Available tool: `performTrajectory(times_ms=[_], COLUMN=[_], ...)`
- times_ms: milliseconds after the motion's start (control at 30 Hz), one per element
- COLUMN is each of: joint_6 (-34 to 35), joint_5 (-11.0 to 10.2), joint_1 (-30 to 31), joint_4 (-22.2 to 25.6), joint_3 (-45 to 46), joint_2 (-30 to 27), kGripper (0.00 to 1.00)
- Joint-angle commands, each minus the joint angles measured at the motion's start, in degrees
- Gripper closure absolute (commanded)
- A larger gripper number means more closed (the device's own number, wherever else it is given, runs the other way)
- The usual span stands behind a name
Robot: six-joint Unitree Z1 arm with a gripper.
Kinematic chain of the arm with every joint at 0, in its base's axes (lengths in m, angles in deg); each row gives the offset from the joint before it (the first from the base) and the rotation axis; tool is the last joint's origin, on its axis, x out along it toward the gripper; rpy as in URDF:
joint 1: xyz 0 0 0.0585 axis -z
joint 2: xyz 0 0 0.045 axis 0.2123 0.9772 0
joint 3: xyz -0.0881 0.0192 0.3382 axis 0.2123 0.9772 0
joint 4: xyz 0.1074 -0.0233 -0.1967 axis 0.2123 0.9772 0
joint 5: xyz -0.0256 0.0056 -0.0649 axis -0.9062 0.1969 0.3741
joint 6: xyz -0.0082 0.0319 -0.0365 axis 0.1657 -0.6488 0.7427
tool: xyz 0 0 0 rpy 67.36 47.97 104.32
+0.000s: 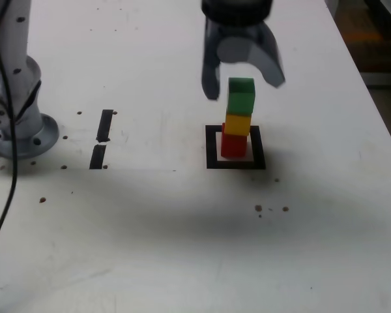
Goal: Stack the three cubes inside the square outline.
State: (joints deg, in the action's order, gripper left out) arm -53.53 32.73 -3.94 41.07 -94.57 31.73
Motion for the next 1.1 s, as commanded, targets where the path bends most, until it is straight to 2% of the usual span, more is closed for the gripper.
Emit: performTrajectory(times_ms=[0,233,500,633,833,1067], joint_6=[0.49,2.87,5.21,5.26,5.26,5.26], joint_5=[-0.77,-3.13,-2.88,-1.35,2.79,3.52], joint_1=[0.02,-0.39,-2.10,-2.28,-2.22,-2.01], joint_4=[0.83,4.03,2.92,-0.66,-10.09,-16.61], joint_3=[0.40,5.06,15.58,21.22,31.39,38.45], joint_2=[-2.00,-9.95,-16.87,-18.40,-19.01,-18.98], kGripper=[0.12,0.11,0.06,0.03,0.00,0.01])
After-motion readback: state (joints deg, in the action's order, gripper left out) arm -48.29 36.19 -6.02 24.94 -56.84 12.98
